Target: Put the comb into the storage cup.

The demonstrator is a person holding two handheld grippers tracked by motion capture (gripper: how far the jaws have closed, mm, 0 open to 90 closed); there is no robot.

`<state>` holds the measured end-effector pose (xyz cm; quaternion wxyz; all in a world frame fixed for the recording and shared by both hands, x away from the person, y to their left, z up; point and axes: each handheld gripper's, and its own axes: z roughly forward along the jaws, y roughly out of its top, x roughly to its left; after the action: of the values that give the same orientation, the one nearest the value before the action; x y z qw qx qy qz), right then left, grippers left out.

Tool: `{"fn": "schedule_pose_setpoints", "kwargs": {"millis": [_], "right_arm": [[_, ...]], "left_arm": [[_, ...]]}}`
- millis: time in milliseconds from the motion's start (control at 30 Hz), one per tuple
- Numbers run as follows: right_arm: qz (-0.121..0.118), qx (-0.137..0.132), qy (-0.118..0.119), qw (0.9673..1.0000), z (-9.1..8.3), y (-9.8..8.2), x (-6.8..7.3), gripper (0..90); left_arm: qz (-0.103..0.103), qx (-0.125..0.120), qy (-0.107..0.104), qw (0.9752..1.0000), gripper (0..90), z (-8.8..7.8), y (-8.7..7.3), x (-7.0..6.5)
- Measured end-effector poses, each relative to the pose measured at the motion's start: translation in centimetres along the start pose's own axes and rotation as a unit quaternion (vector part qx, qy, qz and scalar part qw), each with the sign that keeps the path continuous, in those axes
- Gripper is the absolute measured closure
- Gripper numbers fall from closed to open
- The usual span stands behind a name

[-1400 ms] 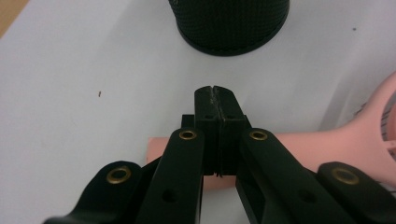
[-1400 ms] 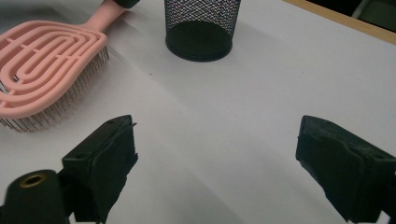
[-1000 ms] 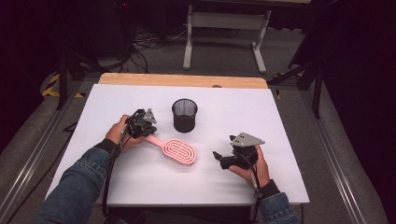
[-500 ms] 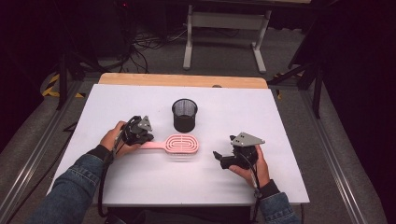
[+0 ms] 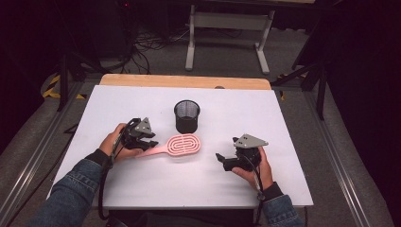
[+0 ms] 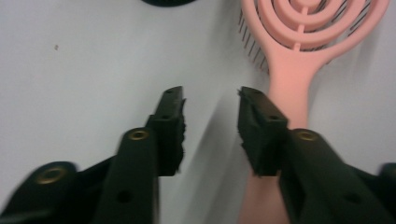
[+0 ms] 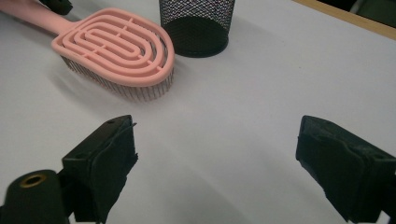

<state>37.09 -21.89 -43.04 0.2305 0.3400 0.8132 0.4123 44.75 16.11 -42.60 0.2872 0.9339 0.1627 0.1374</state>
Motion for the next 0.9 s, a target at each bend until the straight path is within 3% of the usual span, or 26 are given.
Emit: {"fn": "schedule_pose_setpoints", "kwargs": {"millis": [200,300,400,533,767,833,900], "right_arm": [[-0.001,0.001,0.000,1.0000,0.0,0.0,0.0,12.3],[-0.003,0.002,0.000,1.0000,0.1,0.0,0.1,12.3],[-0.002,0.002,0.001,1.0000,0.1,0.0,0.1,12.3],[-0.004,0.004,0.002,1.0000,0.1,0.0,0.1,12.3],[-0.003,0.006,0.005,1.0000,0.2,-0.1,0.2,12.4],[-0.003,0.007,0.006,1.0000,0.3,-0.1,0.1,12.4],[-0.004,0.007,0.006,0.9999,0.3,-0.2,0.2,12.5]], "left_arm": [[0.012,0.000,0.005,0.9999,40.9,-1.1,0.8,-0.1],[0.012,-0.003,-0.013,0.9998,34.5,-1.4,1.0,-0.1],[0.029,0.022,-0.035,0.9987,29.9,-0.9,1.4,-0.6],[0.031,0.052,-0.056,0.9966,24.8,0.3,1.9,-1.0],[0.042,0.112,-0.077,0.9899,29.0,2.4,2.7,-1.0],[0.040,0.118,-0.069,0.9898,34.3,2.6,2.8,-1.0],[0.043,0.111,-0.076,0.9899,38.9,2.7,2.9,-0.8]]}}
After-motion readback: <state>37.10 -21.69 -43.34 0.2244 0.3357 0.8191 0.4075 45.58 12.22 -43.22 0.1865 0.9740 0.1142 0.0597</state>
